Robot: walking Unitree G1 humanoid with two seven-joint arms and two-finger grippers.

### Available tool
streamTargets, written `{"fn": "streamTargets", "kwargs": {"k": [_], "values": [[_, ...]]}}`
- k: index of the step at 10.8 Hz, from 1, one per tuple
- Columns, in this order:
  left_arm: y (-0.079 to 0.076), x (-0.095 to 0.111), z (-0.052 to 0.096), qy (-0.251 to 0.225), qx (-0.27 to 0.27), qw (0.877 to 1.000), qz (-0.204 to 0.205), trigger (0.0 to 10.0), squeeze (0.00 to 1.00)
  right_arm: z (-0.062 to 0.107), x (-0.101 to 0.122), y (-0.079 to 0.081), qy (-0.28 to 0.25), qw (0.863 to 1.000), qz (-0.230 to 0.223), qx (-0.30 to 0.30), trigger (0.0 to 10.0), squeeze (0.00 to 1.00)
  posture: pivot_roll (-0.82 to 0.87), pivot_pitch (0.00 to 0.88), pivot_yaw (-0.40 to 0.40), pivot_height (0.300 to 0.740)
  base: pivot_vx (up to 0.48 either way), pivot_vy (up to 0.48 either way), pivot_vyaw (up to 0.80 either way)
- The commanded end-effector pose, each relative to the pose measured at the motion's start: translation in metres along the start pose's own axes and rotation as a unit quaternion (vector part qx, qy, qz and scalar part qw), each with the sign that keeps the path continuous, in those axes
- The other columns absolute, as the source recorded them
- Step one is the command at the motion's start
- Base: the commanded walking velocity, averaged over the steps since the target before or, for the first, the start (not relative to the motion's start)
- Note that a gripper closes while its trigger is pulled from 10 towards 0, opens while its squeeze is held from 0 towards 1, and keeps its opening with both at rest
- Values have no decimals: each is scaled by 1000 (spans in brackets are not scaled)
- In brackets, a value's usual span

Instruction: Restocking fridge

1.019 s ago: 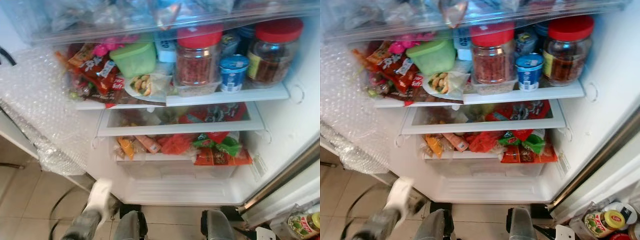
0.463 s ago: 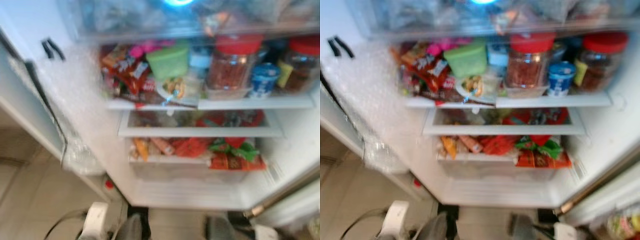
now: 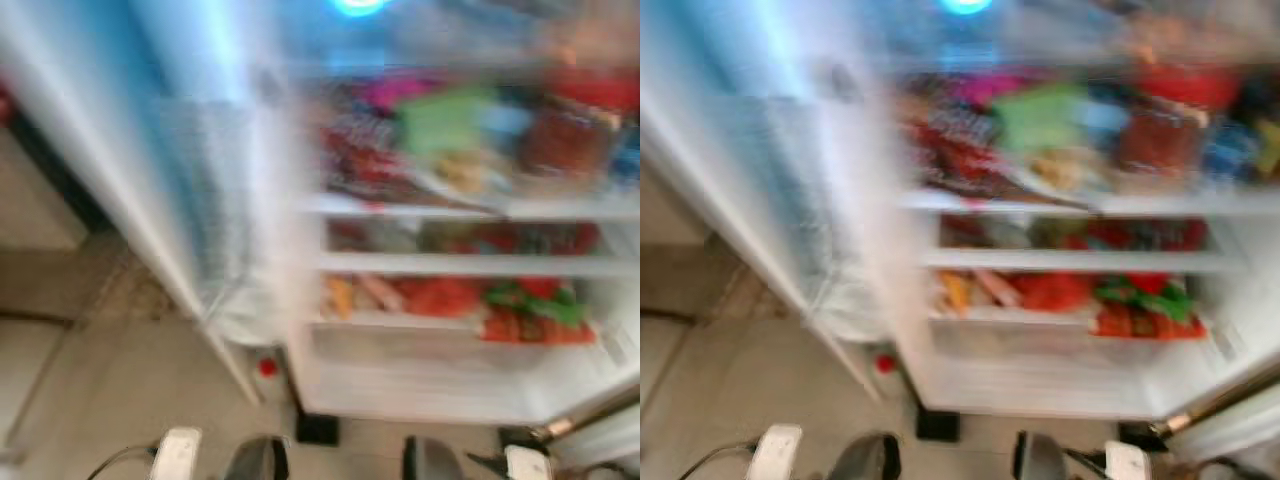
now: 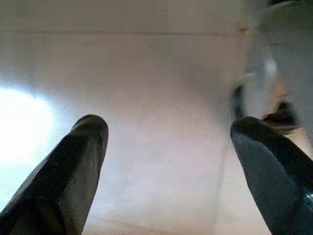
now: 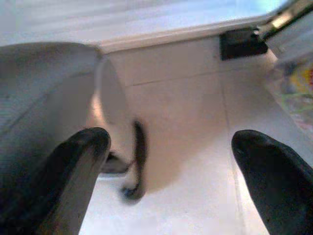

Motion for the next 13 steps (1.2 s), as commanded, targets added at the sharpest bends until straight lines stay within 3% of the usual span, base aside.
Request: {"fn": "streamTargets", "kwargs": {"k": [1, 5, 7, 13], "values": [[-6, 2, 0, -1, -9, 1000, -4, 10000, 0, 1, -12, -1, 18, 1000, -3, -1, 10000, 0, -78, 82, 102, 621, 0, 472, 0], [-15, 11, -1, -7, -13, 1000, -7, 10000, 0, 1, -14, 0, 21, 1000, -4, -1, 10000, 0, -77, 86, 111, 621, 0, 442, 0], [-19, 15, -2, -8, -18, 1000, -14, 10000, 0, 1, -14, -1, 18, 1000, -7, -4, 10000, 0, -78, 86, 114, 621, 0, 0, 0], [-23, 14, -1, -8, -24, 1000, -17, 10000, 0, 1, -14, -1, 18, 1000, -7, -7, 10000, 0, -82, 71, 118, 719, 0, 0, 0]]}}
Point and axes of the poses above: a point about 5 cm out from each wrist's last joint towards the gripper, its own z axis pointing back from the gripper into the wrist, its own x axis along the axis of the wrist's last joint, y = z × x, the point moved 6 cm from there along -z, pointing out of the wrist towards the gripper, and after that the axes turned 14 degrees about -z, right-handed, at the moved point
